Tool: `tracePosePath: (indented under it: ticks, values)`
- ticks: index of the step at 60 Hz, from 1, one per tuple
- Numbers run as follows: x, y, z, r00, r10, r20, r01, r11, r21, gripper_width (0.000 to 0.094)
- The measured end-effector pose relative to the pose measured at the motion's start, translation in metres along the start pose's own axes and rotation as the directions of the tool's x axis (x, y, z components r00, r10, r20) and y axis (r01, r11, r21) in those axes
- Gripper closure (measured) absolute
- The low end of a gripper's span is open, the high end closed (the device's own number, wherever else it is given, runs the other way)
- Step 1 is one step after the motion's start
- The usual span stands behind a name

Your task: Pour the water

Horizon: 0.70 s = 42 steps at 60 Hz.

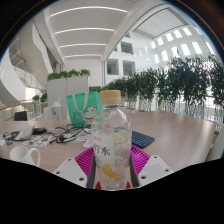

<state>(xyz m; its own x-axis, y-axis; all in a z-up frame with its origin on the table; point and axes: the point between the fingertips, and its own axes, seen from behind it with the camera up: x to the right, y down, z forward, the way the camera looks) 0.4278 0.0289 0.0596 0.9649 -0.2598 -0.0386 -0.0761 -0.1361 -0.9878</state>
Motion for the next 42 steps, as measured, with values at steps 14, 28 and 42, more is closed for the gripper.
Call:
tracePosePath:
  ticks: [14,28,42]
  values:
    - [-0.001,0.016,-0.029,0.999,-0.013,-0.045,0.005,0.985,-0.172,0.0141]
    - [-0.041,-0.012,-0.156,1.000,-0.002,-0.026,-0.004,0.974,-0.225,0.0095]
    - [-0.112,-0.070,-0.306,0.999,0.002,-0.041,-0.011,0.976,-0.219,0.0095]
